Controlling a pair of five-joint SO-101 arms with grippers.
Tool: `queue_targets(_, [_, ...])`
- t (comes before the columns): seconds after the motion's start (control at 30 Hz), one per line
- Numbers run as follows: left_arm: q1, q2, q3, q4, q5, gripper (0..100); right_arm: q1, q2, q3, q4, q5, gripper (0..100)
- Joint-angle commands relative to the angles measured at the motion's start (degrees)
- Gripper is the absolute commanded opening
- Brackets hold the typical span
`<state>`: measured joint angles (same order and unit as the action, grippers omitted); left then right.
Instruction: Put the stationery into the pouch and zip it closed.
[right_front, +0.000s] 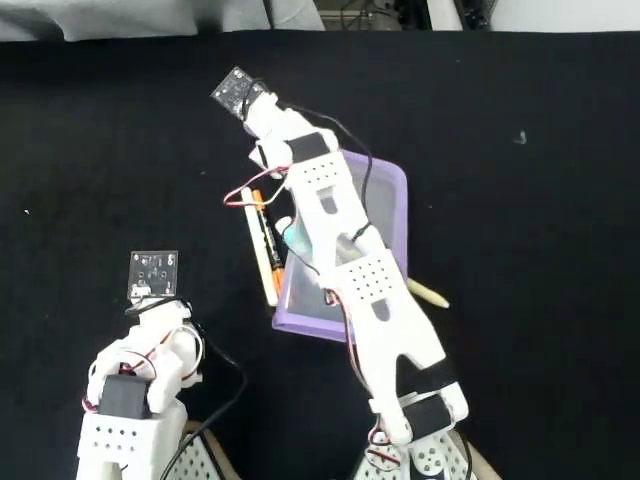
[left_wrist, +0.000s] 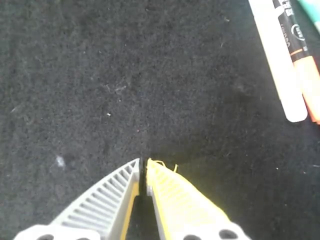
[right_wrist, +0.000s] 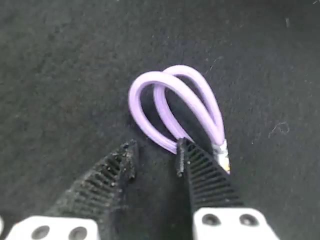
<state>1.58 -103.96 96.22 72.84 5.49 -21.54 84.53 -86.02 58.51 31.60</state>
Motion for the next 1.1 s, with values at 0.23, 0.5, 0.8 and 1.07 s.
queue_targets(0.23, [-0.5, -0.4, 1.2, 0.2, -0.6, 3, -0.6, -2.2, -9.9, 17.9, 0.0, 1.1])
queue_targets(0.5, [-0.5, -0.4, 1.2, 0.2, -0.6, 3, 1.4, -18.9, -9.5, 38.3, 0.0, 1.1])
queue_targets(0.8, [-0.5, -0.4, 1.2, 0.2, -0.6, 3, 8.1, -16.3, -8.7, 28.8, -3.3, 1.6])
queue_targets(1.07, [-0.5, -0.4, 1.2, 0.2, -0.6, 3, 9.1, -10.1, -8.9, 30.0, -10.8, 13.6])
